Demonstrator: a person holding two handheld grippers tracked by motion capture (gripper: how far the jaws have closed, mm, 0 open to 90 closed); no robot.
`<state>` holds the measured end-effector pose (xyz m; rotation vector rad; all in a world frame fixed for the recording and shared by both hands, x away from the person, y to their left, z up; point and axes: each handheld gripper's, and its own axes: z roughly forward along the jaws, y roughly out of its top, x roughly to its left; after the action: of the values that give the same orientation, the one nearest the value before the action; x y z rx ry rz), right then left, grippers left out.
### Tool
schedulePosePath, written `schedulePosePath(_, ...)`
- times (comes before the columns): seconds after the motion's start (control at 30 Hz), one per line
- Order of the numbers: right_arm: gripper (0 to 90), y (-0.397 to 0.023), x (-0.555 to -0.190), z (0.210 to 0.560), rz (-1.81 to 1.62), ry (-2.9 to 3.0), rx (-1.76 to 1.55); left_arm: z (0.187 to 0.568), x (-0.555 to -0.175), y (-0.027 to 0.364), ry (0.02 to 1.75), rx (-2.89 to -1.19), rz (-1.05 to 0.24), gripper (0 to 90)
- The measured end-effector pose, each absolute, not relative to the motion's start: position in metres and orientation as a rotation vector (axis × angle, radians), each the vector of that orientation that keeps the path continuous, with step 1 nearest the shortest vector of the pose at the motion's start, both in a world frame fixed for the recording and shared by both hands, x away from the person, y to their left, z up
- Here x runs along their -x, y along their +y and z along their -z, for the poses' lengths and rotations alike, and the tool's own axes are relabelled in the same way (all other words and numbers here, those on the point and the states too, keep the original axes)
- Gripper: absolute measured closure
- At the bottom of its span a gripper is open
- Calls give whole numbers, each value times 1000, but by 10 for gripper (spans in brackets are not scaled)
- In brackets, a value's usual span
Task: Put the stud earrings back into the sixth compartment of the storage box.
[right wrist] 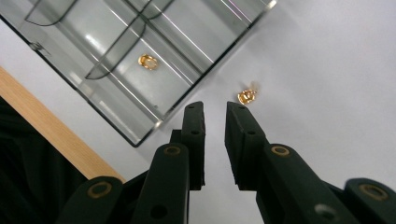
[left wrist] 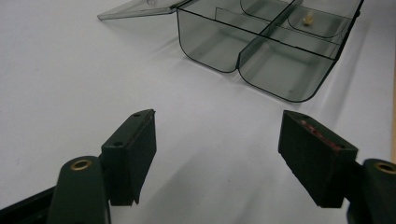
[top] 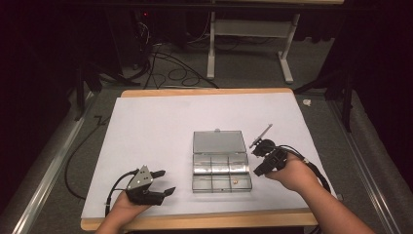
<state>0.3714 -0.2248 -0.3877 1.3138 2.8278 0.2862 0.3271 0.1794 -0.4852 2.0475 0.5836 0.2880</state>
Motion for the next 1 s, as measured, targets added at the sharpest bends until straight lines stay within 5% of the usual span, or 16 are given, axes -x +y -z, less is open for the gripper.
schedulePosePath(1.0,774,-236,-393,424,-203,2806,-1387,485,-327,178,587,-2056,-291,287)
